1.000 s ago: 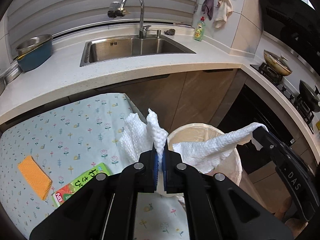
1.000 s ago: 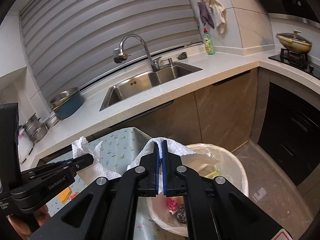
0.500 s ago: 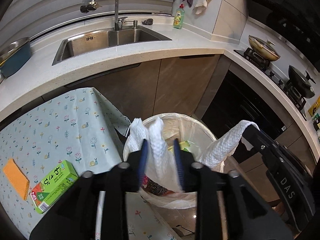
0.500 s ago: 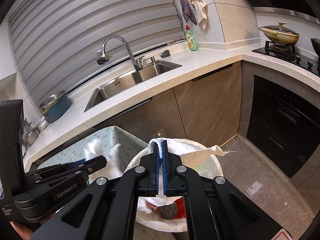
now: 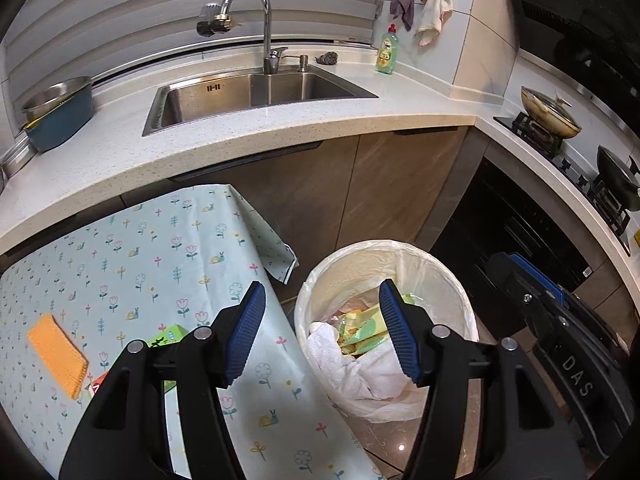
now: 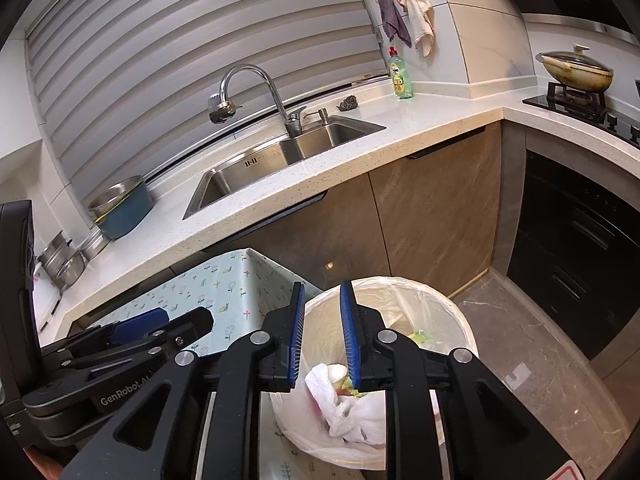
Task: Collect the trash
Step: 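Move both tools back to the table toward the green box and orange sponge, then grasp the green wasabi box with the right tool while the left tool grasps the orange sponge, then carry the wasabi box and orange sponge over the bin with both tools, then open the left tool to drop the sponge while the right tool drops the box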
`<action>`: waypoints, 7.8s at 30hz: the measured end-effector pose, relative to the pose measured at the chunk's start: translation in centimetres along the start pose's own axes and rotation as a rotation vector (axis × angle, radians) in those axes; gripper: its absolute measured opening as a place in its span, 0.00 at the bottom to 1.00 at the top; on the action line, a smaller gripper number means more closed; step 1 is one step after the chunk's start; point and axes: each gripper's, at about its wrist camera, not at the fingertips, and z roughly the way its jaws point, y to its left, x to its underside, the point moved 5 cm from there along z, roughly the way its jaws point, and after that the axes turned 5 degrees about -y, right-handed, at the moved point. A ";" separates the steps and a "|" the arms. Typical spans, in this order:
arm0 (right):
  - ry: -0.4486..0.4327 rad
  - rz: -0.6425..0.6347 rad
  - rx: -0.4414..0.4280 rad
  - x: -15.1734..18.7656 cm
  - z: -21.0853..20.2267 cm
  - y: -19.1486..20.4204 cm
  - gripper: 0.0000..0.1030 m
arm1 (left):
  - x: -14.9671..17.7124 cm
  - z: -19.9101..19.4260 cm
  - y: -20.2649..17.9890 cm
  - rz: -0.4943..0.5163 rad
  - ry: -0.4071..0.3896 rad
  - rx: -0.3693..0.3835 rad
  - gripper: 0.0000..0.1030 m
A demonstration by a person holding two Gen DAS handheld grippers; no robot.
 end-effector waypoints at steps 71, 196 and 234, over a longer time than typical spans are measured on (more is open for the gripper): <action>0.356 -0.165 -0.201 17.3 12.4 25.5 0.63 | 12.4 -0.9 35.2 -0.465 0.132 -0.336 0.85; 0.154 0.025 0.069 6.3 3.2 -3.6 0.20 | 2.1 2.4 -2.0 0.035 0.040 0.006 0.52; 0.118 -0.067 0.021 5.1 1.1 1.3 0.58 | 4.0 -1.8 3.1 -0.013 0.006 -0.122 0.64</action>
